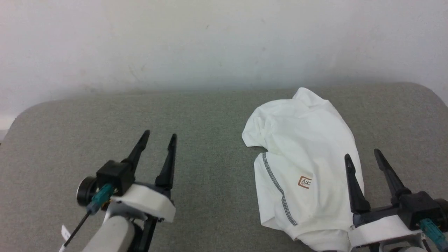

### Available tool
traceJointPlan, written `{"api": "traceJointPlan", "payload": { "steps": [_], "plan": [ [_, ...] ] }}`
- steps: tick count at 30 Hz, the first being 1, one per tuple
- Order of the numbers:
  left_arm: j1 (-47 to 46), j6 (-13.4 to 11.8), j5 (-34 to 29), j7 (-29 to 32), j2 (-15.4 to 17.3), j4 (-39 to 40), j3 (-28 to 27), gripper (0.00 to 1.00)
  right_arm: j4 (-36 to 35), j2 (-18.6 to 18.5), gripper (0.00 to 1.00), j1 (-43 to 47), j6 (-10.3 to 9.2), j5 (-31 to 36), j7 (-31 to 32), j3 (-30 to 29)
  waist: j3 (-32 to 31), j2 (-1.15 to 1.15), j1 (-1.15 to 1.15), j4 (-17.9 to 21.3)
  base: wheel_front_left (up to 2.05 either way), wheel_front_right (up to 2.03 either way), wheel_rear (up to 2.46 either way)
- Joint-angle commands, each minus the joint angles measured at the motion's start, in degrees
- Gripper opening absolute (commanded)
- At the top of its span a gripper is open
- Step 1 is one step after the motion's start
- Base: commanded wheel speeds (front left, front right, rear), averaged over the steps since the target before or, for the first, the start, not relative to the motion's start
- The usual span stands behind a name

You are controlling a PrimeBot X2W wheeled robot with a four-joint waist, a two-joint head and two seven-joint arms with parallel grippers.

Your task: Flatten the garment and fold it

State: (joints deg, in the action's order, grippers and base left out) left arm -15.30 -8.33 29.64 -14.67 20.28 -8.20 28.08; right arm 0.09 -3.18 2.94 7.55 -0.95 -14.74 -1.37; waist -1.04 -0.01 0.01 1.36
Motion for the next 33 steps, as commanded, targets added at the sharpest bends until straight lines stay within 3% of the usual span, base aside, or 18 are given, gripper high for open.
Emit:
{"api": "traceJointPlan", "payload": {
  "steps": [1, 4, 11, 16, 27, 33],
  "plan": [
    [2.72, -0.73, -0.82, -0.30, 0.12, 0.80, -1.18, 1.00, -0.51, -0.03, 1.00, 0.93, -0.06, -0.47, -0.26, 0.15, -1.24, 0.01, -0.01, -1.36, 0.00, 0.00, 0.00],
    [8.71, -1.73, -2.33, -0.31, -0.46, 2.97, -5.07, 1.00, -1.34, -0.02, 1.00, 1.87, -0.06, -0.96, -0.26, 0.50, -1.59, 0.01, -0.01, -1.85, 0.00, 0.00, 0.00],
    [18.80, -2.66, -8.48, -0.32, -2.93, 4.79, -8.29, 1.00, -2.57, 0.11, 1.00, 4.29, -0.06, -2.42, -0.26, 2.28, -3.11, 0.01, -0.01, -2.93, 0.00, 0.00, 0.00],
    [22.35, -1.54, -9.86, -0.32, -5.78, 6.26, -11.03, 1.00, -2.33, -0.38, 1.00, 5.33, -0.06, -2.63, -0.26, 4.06, -3.55, 0.01, -0.01, -3.64, 0.00, 0.00, 0.00],
    [21.66, 3.24, -11.63, -0.21, -9.37, 5.75, -12.77, 1.00, -1.09, -2.09, 1.00, 4.73, -0.06, -2.85, -0.26, 6.30, -1.82, 0.01, -0.01, -2.30, 0.00, 0.00, 0.00],
    [13.51, 9.18, -8.90, 9.72, -10.83, 0.90, -7.58, 1.00, -1.48, -2.47, 1.00, 3.09, -0.06, -1.73, -0.26, 5.68, 3.22, 0.01, -0.01, -0.17, 0.00, 0.00, 0.00]
  ]
}}
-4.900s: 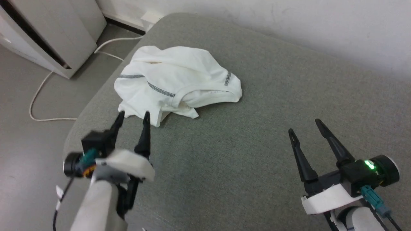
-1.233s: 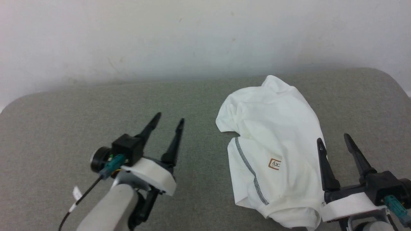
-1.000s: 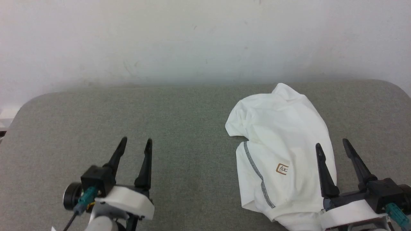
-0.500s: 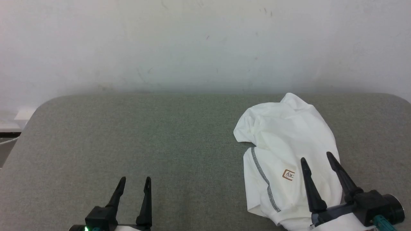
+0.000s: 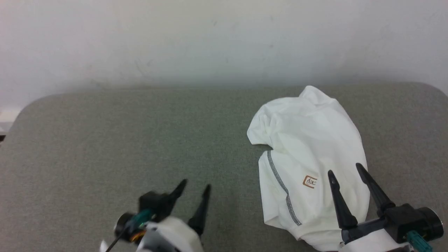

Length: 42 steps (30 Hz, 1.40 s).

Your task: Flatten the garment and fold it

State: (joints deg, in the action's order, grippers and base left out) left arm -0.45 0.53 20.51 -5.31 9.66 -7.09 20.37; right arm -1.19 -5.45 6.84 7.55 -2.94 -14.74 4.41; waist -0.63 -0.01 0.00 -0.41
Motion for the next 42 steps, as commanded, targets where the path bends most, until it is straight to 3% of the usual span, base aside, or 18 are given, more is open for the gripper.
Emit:
{"api": "traceJointPlan", "payload": {
  "steps": [1, 5, 13, 23, 24, 25, 29, 33, 34, 38, 42],
  "plan": [
    [-3.28, 1.54, 0.38, 2.94, -0.29, -1.20, 1.36, 1.00, -0.25, -0.26, 1.00, -1.11, -0.06, 0.48, -0.25, -0.25, 3.74, 0.01, 0.00, 2.01, 0.00, 0.00, 0.00],
    [-11.30, 3.80, 2.46, 12.23, -2.14, -4.09, 4.15, 1.00, -0.78, -0.23, 1.00, -2.29, -0.06, 1.49, -0.01, -1.34, 7.57, 0.01, 0.00, 3.81, 0.00, 0.00, 0.00],
    [-25.55, 5.42, 3.74, 27.87, -3.69, -11.66, 8.51, 1.00, -1.61, 0.41, 1.00, -5.02, -0.06, 1.56, -0.06, -1.31, 13.99, 0.01, 0.00, 7.76, 0.00, 0.00, 0.00],
    [-33.30, 4.52, 3.62, 32.84, -4.91, -22.41, 10.68, 1.00, -1.22, 1.40, 1.00, -7.76, -0.06, 1.36, -0.23, -1.04, 17.78, 0.01, 0.00, 10.27, 0.00, 0.00, 0.00],
    [-33.18, 4.84, 3.94, 33.27, -4.99, -23.41, 11.18, 0.95, -1.25, 1.49, 1.00, -7.92, -0.06, 1.40, -0.24, -1.03, 17.82, 0.01, 0.00, 10.31, 0.00, 0.00, 0.00],
    [-32.99, 5.22, 4.38, 33.41, -5.05, -24.09, 11.64, 0.00, -1.26, 1.57, 1.00, -8.01, -0.06, 1.45, -0.24, -1.10, 17.75, 0.01, 0.00, 10.28, 0.00, 0.00, 0.00],
    [-32.02, 5.83, 5.38, 29.56, -4.25, -24.75, 11.44, 0.00, -0.97, 1.83, 1.00, -7.84, -0.06, 1.81, -0.25, -2.42, 16.11, 0.01, 0.00, 9.23, 0.00, 0.00, 0.00],
    [-30.72, 3.59, 5.00, 20.28, -2.32, -22.04, 8.16, 0.00, -0.35, 1.92, 1.00, -6.89, -0.06, 2.48, -0.25, -3.56, 12.76, 0.01, 0.00, 6.98, 0.00, 0.00, 0.00],
    [-30.72, 3.59, 5.00, 20.28, -2.32, -22.04, 8.16, 0.00, -0.35, 1.92, 1.00, -6.89, -0.06, 2.48, -0.25, -3.56, 12.76, 0.01, 0.00, 6.98, 0.00, 0.00, 0.00],
    [-28.46, -0.49, 4.97, 11.51, 0.45, -16.21, 3.08, 0.00, 0.41, 1.82, 1.00, -5.65, -0.06, 3.15, -0.25, -4.41, 9.02, 0.01, 0.00, 3.95, 0.00, 0.00, 0.00],
    [-24.14, -4.63, 5.23, 7.76, 4.34, -9.28, -1.88, 0.00, 1.38, 1.84, 1.00, -4.74, -0.06, 3.69, -0.25, -5.06, 6.74, 0.01, 0.00, 1.22, 0.00, 0.00, 0.00]
  ]
}}
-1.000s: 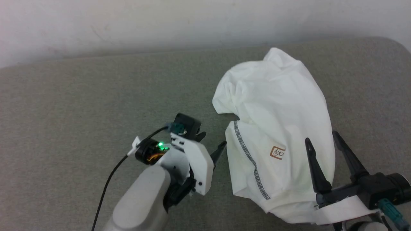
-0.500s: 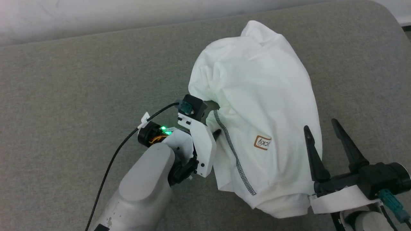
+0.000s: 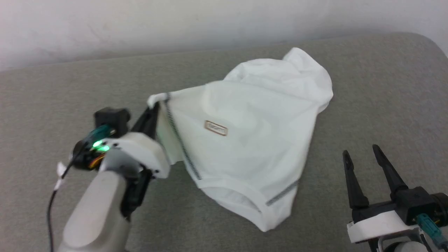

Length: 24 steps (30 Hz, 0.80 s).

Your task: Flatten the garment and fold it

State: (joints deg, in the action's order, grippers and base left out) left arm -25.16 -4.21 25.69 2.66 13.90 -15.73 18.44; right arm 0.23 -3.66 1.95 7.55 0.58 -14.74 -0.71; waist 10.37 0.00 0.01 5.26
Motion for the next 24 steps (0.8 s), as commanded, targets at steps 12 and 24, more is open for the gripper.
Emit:
{"api": "traceJointPlan", "payload": {
  "steps": [12, 24],
  "plan": [
    [15.86, -12.14, -0.10, -1.53, 5.61, 1.33, -9.15, 1.00, 3.10, 0.33, 1.00, -0.50, -0.06, 0.42, 2.07, 1.06, -4.16, 0.00, -0.01, -8.20, 0.00, 0.00, 0.00],
    [15.74, -4.96, -6.33, -17.41, 3.65, 5.84, -4.18, 1.00, 6.26, -2.93, 1.00, -4.73, -0.06, -6.15, 10.89, 9.58, -7.56, 0.00, -0.01, -12.56, 0.00, 0.00, 0.00]
  ]
}}
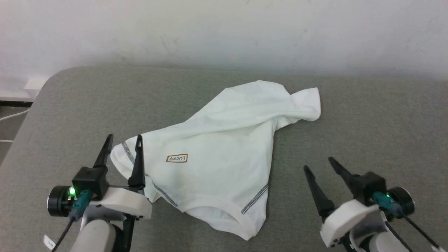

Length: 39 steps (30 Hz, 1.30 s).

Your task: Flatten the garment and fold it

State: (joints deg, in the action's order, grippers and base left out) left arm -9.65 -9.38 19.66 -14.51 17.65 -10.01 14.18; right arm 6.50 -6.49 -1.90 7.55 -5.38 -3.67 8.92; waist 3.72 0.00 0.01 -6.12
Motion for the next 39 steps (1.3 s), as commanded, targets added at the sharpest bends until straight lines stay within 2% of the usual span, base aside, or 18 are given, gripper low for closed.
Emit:
{"api": "traceJointPlan", "payload": {
  "steps": [1, 7, 10, 14, 20, 21, 22, 28, 32, 35, 39],
  "plan": [
    [0.86, 0.25, -1.17, -0.37, -0.29, 0.99, 0.24, 1.00, 0.82, -0.57, 1.00, -1.77, -0.06, -1.56, 1.98, 1.18, -1.08, 0.00, -0.01, -1.65, 0.00, 0.00, 0.00],
    [5.48, 1.18, -4.45, -0.47, -3.32, 6.24, 0.80, 1.00, 8.48, -3.20, 1.00, -8.17, -0.06, -10.01, 15.40, 7.76, -0.59, 0.00, -0.01, -5.31, 0.00, 0.00, 0.00],
    [6.62, 1.65, -5.18, -0.48, -5.01, 6.71, 1.01, 1.00, 12.86, -3.95, 1.00, -11.33, -0.06, -12.66, 19.71, 8.92, 0.16, 0.00, -0.01, -7.56, 0.00, 0.00, 0.00],
    [6.76, 2.90, -6.11, -0.48, -6.49, 6.20, 1.19, 1.00, 18.01, -4.23, 1.00, -14.64, -0.06, -14.55, 22.29, 9.79, 1.06, 0.00, -0.01, -10.25, 0.00, 0.00, 0.00],
    [6.41, 4.12, -6.92, -0.48, -7.84, 5.09, 0.19, 1.00, 24.41, -4.37, 1.00, -16.78, -0.06, -15.96, 22.40, 12.54, 1.61, 0.00, -0.01, -12.30, 0.00, 0.00, 0.00],
    [6.39, 4.29, -7.05, -0.48, -7.97, 4.92, 0.01, 1.00, 25.24, -4.51, 0.67, -16.92, -0.06, -16.17, 22.43, 13.14, 1.69, 0.00, -0.01, -12.35, 0.00, 0.00, 0.00],
    [6.36, 4.48, -7.16, -0.48, -8.11, 4.70, -0.14, 1.00, 25.82, -4.86, 0.00, -17.14, -0.06, -16.06, 22.12, 13.80, 1.74, 0.00, -0.01, -12.33, 0.00, 0.00, 0.00],
    [6.31, 5.15, -7.38, -0.49, -8.89, 3.04, -1.48, 1.00, 27.01, -6.59, 0.00, -17.69, -0.06, -15.77, 17.85, 13.45, 0.66, 0.00, -0.01, -10.36, 0.00, 0.00, 0.00],
    [6.62, 5.63, -7.54, -0.49, -9.09, 2.14, -2.21, 1.00, 24.13, -9.18, 0.00, -16.47, -0.06, -14.02, 15.87, 11.03, -1.13, 0.00, -0.01, -8.04, 0.00, 0.00, 0.00],
    [7.33, 5.82, -7.55, -0.49, -9.04, 1.85, -3.05, 1.00, 19.19, -11.85, 0.00, -13.62, -0.06, -11.06, 17.78, 7.94, -2.69, 0.00, -0.01, -5.80, 0.00, 0.00, 0.00],
    [8.42, 6.24, -7.57, -0.49, -8.96, 1.59, -3.92, 1.00, 8.36, -14.88, 0.00, -6.54, -0.06, -8.33, 25.39, 1.78, -4.12, 0.00, -0.01, -2.69, 0.00, 0.00, 0.00]
  ]
}}
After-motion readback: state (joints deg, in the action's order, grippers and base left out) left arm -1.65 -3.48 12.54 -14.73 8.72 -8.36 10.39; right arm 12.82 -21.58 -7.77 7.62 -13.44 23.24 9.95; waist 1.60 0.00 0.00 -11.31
